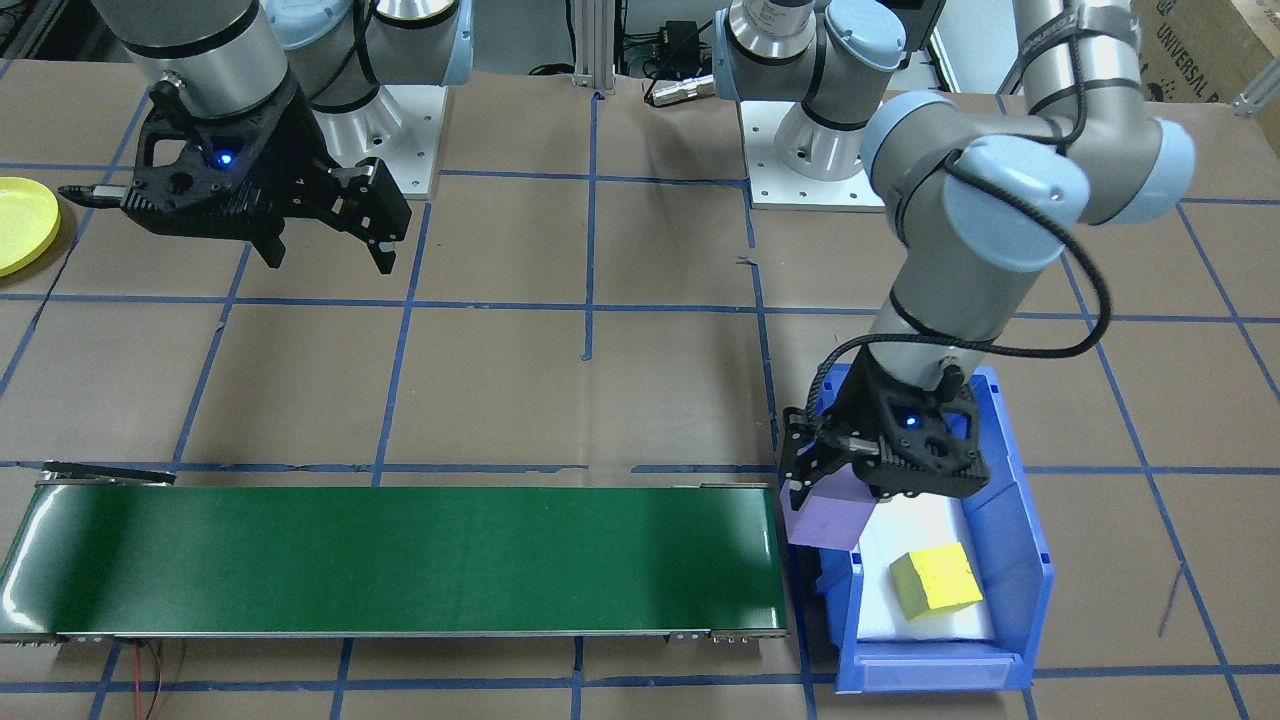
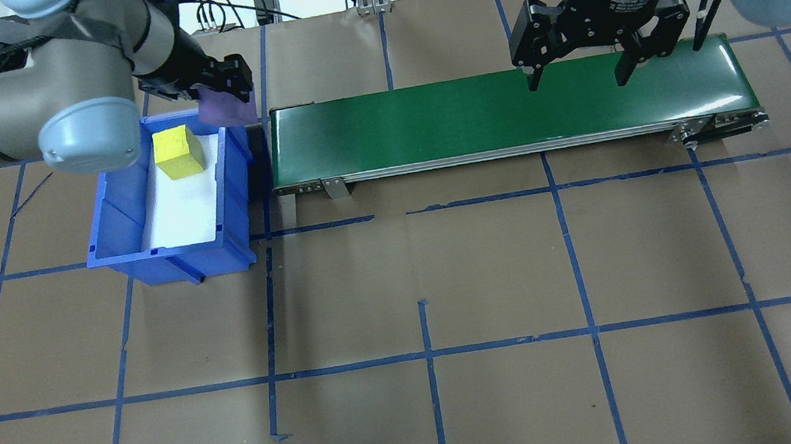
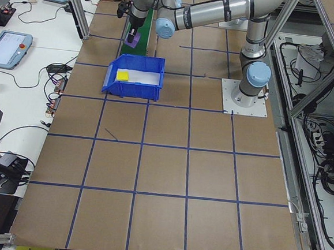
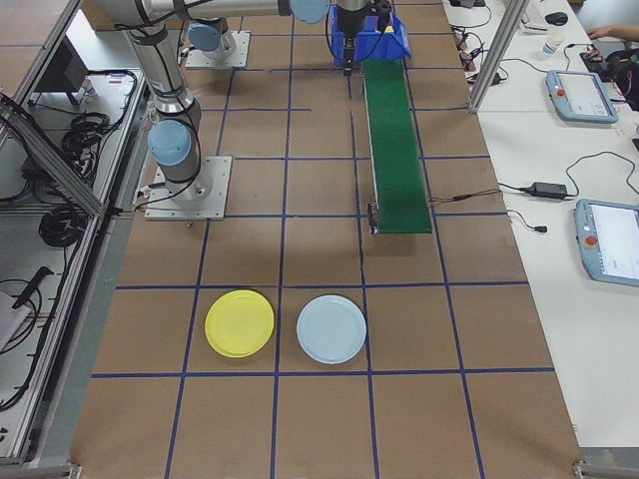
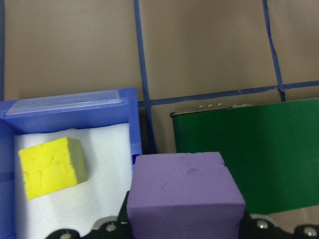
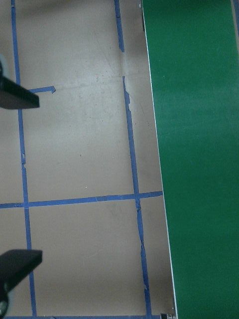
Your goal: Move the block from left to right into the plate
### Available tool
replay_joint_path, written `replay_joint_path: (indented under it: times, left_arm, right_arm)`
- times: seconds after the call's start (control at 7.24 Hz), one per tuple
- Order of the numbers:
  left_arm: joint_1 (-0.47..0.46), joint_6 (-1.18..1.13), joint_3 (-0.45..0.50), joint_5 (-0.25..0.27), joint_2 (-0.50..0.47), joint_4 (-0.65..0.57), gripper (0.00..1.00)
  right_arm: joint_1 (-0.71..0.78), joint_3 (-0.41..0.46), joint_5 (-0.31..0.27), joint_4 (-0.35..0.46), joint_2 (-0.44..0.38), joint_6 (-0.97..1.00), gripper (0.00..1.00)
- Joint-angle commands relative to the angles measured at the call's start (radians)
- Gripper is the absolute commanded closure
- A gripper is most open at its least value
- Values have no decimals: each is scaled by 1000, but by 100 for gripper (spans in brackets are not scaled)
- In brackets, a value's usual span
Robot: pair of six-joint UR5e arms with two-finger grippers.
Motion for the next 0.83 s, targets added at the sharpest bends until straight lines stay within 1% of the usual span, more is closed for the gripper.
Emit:
replay_joint_path:
  times: [0.0, 0.28, 0.41, 0.55, 0.69]
  left_arm:
    - [-50, -76, -5, 0, -70, 44, 71]
    - [-64, -81, -9, -1, -101, 50, 71]
    - [-91, -81, -9, 2, -119, 73, 71]
    - [-93, -81, -9, 4, -127, 73, 39]
    - [-95, -81, -3, 17, -127, 78, 11]
  right_arm:
    - [2, 0, 0, -1, 0, 1, 0]
    - [2, 0, 0, -1, 0, 1, 0]
    - [0, 0, 0, -1, 0, 1, 0]
    - [2, 0, 0, -1, 0, 1, 0]
    - [0, 0, 0, -1, 0, 1, 0]
